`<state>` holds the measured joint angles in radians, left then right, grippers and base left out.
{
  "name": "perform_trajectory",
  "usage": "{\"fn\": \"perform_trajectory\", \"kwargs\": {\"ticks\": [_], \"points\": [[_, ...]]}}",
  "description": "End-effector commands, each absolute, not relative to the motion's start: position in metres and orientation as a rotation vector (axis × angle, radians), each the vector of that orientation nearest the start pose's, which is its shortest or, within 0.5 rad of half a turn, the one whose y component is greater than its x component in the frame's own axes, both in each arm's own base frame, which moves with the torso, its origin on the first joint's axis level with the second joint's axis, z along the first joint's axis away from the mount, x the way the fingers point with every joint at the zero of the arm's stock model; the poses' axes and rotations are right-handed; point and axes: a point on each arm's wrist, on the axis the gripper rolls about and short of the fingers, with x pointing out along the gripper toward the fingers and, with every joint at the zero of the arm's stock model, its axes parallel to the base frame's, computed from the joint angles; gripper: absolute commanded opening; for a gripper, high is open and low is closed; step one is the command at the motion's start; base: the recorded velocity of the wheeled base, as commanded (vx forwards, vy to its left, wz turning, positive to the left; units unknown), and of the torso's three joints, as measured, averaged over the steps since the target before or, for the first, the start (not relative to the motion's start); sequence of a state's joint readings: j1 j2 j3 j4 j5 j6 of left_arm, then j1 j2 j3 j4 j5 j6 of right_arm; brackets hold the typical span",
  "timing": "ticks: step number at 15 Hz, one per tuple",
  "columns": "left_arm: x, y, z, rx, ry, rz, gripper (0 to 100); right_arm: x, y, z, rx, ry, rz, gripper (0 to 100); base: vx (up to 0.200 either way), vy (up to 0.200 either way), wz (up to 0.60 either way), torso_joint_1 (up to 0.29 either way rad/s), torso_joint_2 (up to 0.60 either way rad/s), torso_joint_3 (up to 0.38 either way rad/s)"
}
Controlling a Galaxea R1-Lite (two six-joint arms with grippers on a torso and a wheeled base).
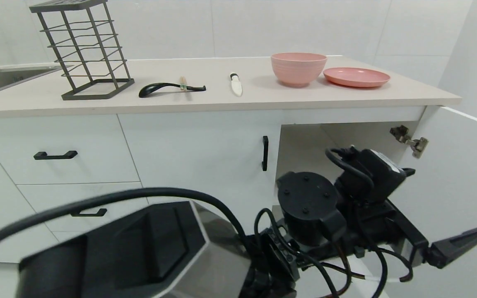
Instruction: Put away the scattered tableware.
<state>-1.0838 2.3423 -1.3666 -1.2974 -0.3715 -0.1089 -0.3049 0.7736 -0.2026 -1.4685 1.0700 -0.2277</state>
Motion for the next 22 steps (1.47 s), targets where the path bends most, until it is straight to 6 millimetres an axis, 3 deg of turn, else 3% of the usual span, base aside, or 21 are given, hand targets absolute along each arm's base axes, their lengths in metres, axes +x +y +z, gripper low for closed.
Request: {"fn": "perform_trajectory", "kwargs": {"ticks": [1,4,7,8,9,10,13,14,15,16,17,19,21,22], "points": [[0.221,-0.336,0.209,-0.21,-0.327,-1.339,100,0.033,0.011,0.237,-0.76,-0.771,0.66,100,0.0,0.0,0.0,0.0,0.0,0.0],[0.216,-0.258,0.25,-0.179,-0.41,-1.21,100,0.035,0.012,0.209,-0.688,-0.706,0.746,100,0.0,0.0,0.0,0.0,0.0,0.0],[0.189,-0.185,0.272,-0.137,-0.47,-1.097,100,0.032,0.015,0.193,-0.62,-0.651,0.817,100,0.0,0.0,0.0,0.0,0.0,0.0],[0.178,-0.159,0.273,-0.12,-0.483,-1.05,100,0.027,0.016,0.191,-0.611,-0.65,0.833,100,0.0,0.0,0.0,0.0,0.0,0.0],[0.175,-0.154,0.272,-0.116,-0.484,-1.039,100,0.025,0.016,0.19,-0.611,-0.652,0.835,100,0.0,0.0,0.0,0.0,0.0,0.0],[0.152,-0.108,0.263,-0.083,-0.483,-0.93,100,0.012,0.018,0.183,-0.599,-0.646,0.854,100,0.0,0.0,0.0,0.0,0.0,0.0],[0.107,-0.051,0.233,-0.034,-0.443,-0.735,100,-0.011,0.021,0.165,-0.566,-0.613,0.889,100,0.0,0.0,0.0,0.0,0.0,0.0],[0.096,-0.04,0.226,-0.023,-0.431,-0.684,100,-0.016,0.021,0.159,-0.558,-0.606,0.898,100,0.0,0.0,0.0,0.0,0.0,0.0],[0.067,-0.024,0.21,-0.003,-0.415,-0.589,100,-0.025,0.022,0.147,-0.553,-0.592,0.912,100,0.0,0.0,0.0,0.0,0.0,0.0],[0.057,-0.02,0.206,0.001,-0.414,-0.576,100,-0.028,0.022,0.142,-0.545,-0.583,0.922,100,0.0,0.0,0.0,0.0,0.0,0.0],[0.03,-0.014,0.195,0.006,-0.405,-0.559,100,-0.034,0.022,0.128,-0.523,-0.55,0.938,100,0.0,0.0,0.0,0.0,0.0,0.0],[-0.006,-0.007,0.169,0.001,-0.34,-0.551,100,-0.035,0.022,0.123,-0.516,-0.527,0.94,100,0.0,0.0,0.0,0.0,0.0,0.0],[-0.029,-0.005,0.141,0.003,-0.279,-0.494,100,-0.032,0.021,0.117,-0.476,-0.465,0.933,100,0.0,0.0,0.0,0.0,0.0,0.0],[-0.029,-0.005,0.132,0.007,-0.248,-0.461,100,-0.03,0.021,0.113,-0.444,-0.418,0.888,100,0.0,0.0,0.0,0.0,0.0,0.0]]}}
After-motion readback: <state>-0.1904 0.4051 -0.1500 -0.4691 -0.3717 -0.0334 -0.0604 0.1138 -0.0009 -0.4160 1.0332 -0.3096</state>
